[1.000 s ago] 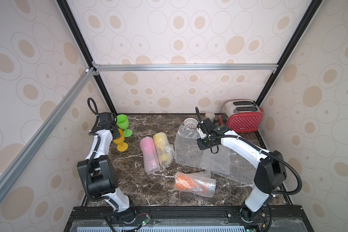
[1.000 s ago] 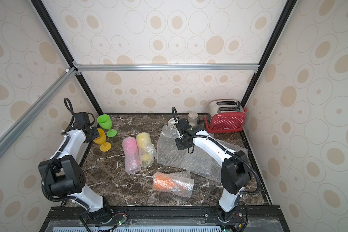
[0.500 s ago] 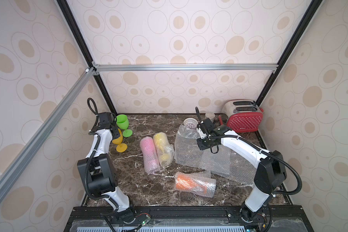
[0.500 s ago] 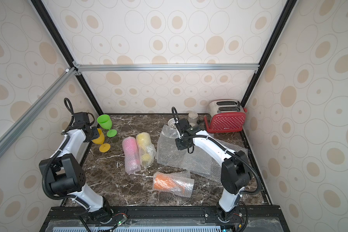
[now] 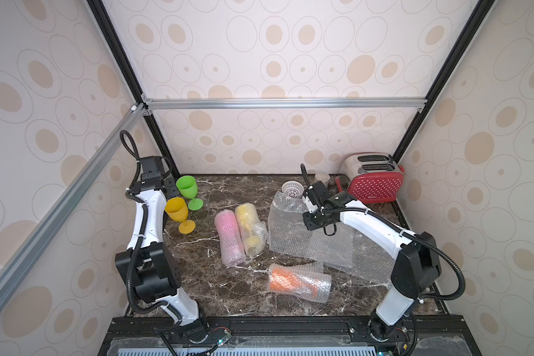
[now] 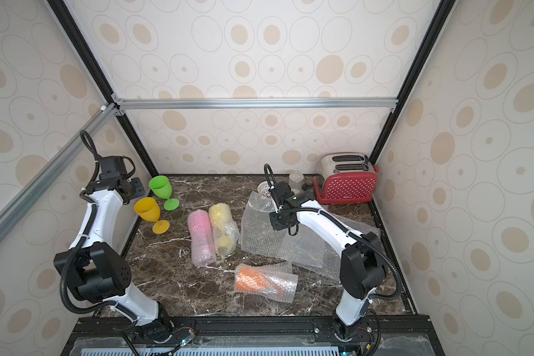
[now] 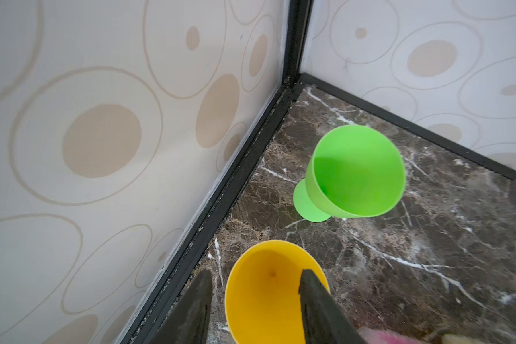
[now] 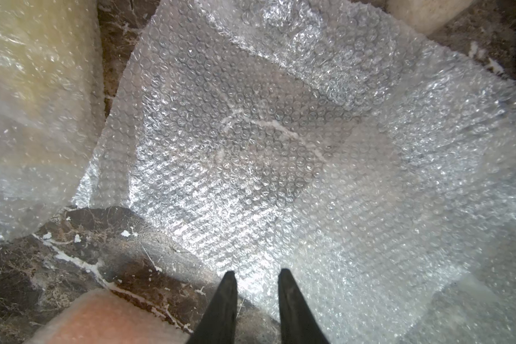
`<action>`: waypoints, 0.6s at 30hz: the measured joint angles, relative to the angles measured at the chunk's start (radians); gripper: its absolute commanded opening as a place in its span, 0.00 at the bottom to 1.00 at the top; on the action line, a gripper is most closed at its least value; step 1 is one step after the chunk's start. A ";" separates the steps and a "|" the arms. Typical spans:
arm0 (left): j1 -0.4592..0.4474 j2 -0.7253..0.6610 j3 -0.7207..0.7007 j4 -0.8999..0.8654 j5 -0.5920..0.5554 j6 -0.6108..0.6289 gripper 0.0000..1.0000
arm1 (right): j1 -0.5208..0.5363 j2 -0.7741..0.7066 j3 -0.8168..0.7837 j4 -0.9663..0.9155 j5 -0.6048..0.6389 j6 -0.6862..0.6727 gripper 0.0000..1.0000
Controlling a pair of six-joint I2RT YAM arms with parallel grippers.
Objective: Unpack wine glasses from bubble wrap
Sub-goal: Place the wine glass at the center of the board.
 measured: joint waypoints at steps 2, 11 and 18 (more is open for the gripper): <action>-0.018 -0.023 0.015 -0.015 0.012 0.000 0.49 | -0.005 -0.011 0.000 -0.011 -0.002 0.006 0.27; -0.268 -0.168 -0.043 -0.002 0.099 -0.042 0.49 | -0.082 -0.100 -0.091 -0.022 -0.018 0.073 0.27; -0.466 -0.177 -0.188 0.095 0.180 -0.124 0.49 | -0.167 -0.203 -0.212 -0.020 -0.024 0.137 0.28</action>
